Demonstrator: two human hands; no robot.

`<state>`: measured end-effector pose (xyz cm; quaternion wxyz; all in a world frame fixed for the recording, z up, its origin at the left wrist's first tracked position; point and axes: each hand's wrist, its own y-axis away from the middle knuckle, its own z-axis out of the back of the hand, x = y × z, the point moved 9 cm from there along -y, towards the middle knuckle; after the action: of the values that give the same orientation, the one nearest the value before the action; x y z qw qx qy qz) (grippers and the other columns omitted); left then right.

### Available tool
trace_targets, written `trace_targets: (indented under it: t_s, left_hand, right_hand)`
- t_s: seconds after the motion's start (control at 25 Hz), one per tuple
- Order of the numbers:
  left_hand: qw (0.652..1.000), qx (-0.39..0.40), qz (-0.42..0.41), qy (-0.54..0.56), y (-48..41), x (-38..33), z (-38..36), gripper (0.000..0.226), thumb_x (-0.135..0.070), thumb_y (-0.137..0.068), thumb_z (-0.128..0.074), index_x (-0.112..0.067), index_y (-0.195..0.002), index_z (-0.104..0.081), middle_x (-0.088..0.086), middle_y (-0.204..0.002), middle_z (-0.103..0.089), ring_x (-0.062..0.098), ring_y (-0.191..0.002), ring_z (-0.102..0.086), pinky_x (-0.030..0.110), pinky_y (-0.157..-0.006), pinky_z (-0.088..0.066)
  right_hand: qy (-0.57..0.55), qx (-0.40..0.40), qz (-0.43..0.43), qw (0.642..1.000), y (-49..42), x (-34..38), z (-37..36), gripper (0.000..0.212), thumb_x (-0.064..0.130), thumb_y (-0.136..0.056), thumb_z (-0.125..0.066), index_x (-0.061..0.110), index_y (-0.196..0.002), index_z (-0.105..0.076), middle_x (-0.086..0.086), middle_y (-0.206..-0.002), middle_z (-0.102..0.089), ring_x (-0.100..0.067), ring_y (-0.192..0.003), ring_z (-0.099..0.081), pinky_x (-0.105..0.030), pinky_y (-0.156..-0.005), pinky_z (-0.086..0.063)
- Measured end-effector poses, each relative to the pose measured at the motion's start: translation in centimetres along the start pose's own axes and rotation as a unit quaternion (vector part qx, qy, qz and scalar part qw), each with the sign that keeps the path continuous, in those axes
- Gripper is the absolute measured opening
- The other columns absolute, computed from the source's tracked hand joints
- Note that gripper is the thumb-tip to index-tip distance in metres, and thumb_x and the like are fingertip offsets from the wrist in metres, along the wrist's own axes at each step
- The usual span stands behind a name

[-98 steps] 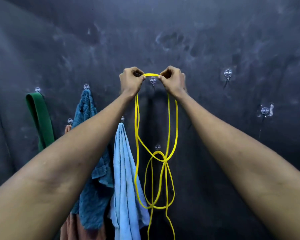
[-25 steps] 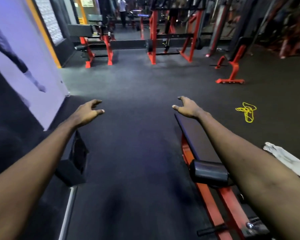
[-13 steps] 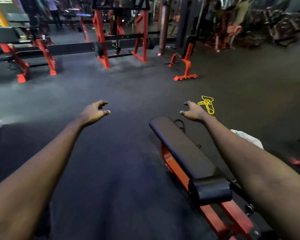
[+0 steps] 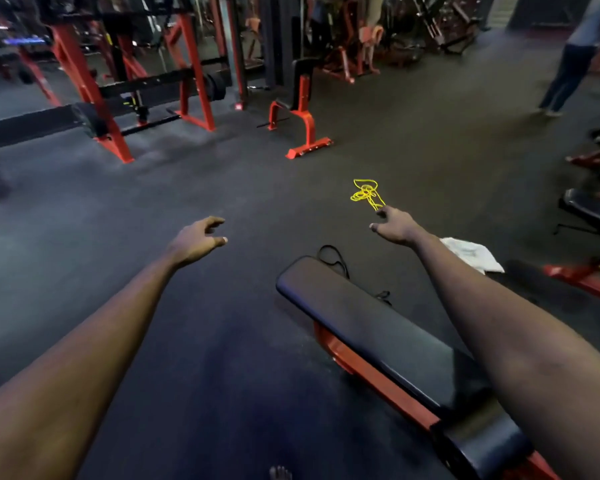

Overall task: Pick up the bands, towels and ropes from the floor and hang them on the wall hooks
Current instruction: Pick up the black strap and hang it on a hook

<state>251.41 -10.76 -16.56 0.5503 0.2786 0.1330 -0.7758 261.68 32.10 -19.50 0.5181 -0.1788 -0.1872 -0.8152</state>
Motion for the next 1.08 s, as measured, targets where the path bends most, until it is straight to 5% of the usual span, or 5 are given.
trace_targets:
  t_s: [0.56, 1.08]
  left_hand:
    - [0.986, 0.12, -0.117, 0.0, -39.7, 0.7, 0.6, 0.055, -0.026, -0.091, -0.065, -0.02, -0.143, -0.047, 0.004, -0.145, -0.05, 0.021, -0.133, -0.047, 0.032, -0.107, -0.037]
    - [0.94, 0.26, -0.219, -0.037, -72.3, -6.1, -9.2, 0.054, -0.021, -0.088, -0.067, -0.017, -0.139, -0.051, 0.008, -0.137, -0.057, 0.021, -0.128, -0.052, 0.026, -0.102, -0.038]
  right_hand:
    - [-0.03, -0.046, -0.138, 0.989, -26.1, 3.9, -4.6, 0.055, 0.031, -0.091, -0.063, 0.009, -0.139, -0.05, -0.013, -0.143, -0.054, -0.03, -0.132, -0.05, -0.032, -0.105, -0.04]
    - [-0.071, -0.08, -0.302, 0.947, -46.3, -1.3, -6.6, 0.048, 0.029, -0.09, -0.064, 0.007, -0.133, -0.056, -0.016, -0.136, -0.059, -0.03, -0.126, -0.054, -0.03, -0.1, -0.041]
